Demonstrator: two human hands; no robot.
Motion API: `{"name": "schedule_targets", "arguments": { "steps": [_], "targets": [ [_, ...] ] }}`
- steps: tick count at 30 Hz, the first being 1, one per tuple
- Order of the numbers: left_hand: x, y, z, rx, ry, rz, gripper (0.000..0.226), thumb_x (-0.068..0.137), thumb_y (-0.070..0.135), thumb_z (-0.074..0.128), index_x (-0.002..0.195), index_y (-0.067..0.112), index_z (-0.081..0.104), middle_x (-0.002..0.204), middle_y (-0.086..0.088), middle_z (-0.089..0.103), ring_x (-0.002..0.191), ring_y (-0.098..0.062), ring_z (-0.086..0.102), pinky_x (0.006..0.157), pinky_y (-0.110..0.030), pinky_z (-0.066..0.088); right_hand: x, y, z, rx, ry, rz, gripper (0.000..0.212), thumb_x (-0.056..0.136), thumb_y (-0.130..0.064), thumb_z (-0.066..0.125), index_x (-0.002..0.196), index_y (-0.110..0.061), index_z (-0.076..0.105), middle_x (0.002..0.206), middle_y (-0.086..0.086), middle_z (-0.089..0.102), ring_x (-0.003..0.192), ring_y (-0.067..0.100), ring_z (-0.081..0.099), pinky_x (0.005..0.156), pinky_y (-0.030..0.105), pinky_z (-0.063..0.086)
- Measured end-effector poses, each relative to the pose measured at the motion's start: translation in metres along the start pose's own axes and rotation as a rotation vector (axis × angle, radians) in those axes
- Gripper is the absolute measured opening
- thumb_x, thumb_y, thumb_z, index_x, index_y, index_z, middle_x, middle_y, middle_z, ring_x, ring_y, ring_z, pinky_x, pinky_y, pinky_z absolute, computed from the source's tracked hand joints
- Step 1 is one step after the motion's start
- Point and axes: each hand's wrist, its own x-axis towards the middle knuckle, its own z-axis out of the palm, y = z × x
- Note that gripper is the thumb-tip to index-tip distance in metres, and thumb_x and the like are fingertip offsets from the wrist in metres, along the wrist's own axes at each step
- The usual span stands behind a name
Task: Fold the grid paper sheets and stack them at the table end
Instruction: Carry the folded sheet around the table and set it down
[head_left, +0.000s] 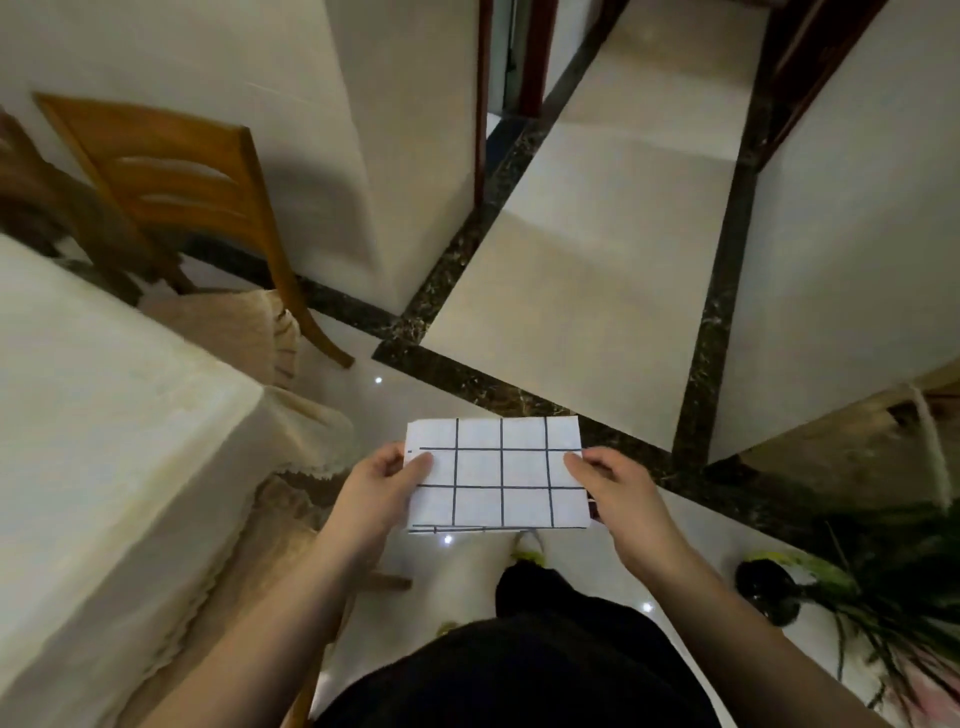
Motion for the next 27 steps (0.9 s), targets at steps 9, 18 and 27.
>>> {"name": "schedule_targets", "arguments": {
  "steps": [9,18,27],
  "targets": [
    [0.06,0.045,0.026,-0.09,0.24,0.009,0.021,0.093,0.025,0.062,0.112,0.018,0.063,0.099,-0.002,0.075,0.09,-0.022,0.073,0.085,-0.042,0.057,0.134,-0.063,-0.009,-0.112,-0.224,-0.019,0.012,0.092,-0.024,0.064,0.101,-0.016,0.068,0.097,0.003,0.073,0.088,0.02,0.07,0.078,0.038,0.058],
    [0.102,0.064,-0.001,-0.225,0.461,-0.021,0.018,0.092,0.023,0.064,0.107,0.015,0.067,0.1,-0.007,0.074,0.093,-0.028,0.071,0.087,-0.047,0.056,0.21,-0.11,0.049,-0.157,-0.378,-0.007,0.011,0.091,-0.02,0.066,0.098,-0.013,0.069,0.093,0.009,0.074,0.083,0.024,0.07,0.072,0.035,0.055],
    [0.141,0.077,-0.084,-0.234,0.636,0.0,0.013,0.094,0.028,0.06,0.095,0.017,0.066,0.08,0.003,0.072,0.068,-0.01,0.064,0.058,-0.026,0.044,0.26,-0.168,0.166,-0.373,-0.595,-0.084,0.013,0.094,-0.021,0.061,0.099,-0.012,0.069,0.092,0.004,0.074,0.085,0.018,0.071,0.067,0.026,0.057]
  ]
}}
